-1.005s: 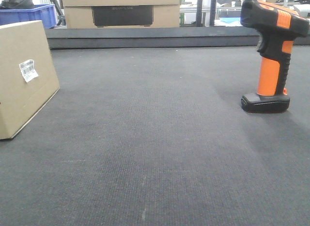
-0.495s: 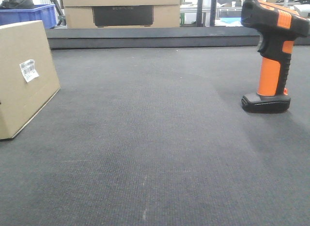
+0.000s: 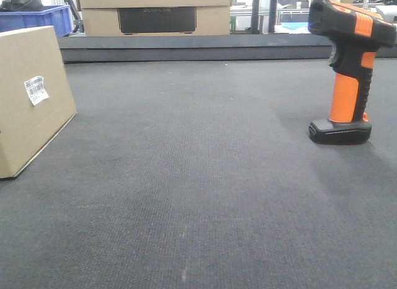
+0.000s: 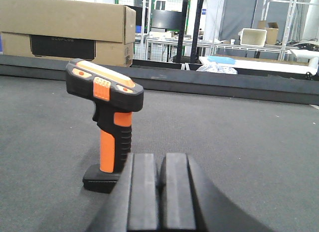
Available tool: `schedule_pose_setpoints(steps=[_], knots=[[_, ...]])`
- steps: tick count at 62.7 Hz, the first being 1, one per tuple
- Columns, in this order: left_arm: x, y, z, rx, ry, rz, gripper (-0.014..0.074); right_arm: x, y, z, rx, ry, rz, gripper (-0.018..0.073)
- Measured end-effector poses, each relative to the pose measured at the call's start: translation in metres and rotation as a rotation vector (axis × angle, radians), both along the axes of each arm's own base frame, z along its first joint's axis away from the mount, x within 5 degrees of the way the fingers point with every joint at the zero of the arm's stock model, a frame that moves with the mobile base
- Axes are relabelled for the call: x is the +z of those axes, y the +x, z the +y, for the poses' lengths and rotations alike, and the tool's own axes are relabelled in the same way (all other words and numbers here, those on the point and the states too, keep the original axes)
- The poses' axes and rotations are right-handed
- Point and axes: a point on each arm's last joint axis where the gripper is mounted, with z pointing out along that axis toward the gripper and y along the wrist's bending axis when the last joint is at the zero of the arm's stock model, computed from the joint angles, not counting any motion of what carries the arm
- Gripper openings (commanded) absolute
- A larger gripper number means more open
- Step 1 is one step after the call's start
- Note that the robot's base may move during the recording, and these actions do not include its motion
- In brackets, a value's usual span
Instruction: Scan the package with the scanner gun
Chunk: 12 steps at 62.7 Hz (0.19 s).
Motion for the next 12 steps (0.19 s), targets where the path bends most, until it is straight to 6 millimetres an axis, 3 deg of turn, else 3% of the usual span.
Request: schedule_pose_setpoints(steps=[12], knots=[[0.0,0.0,0.0,0.0,0.0,0.0,-0.0111,0.0,0.0,0.0,0.0,0.0,0.0,-0.0154]])
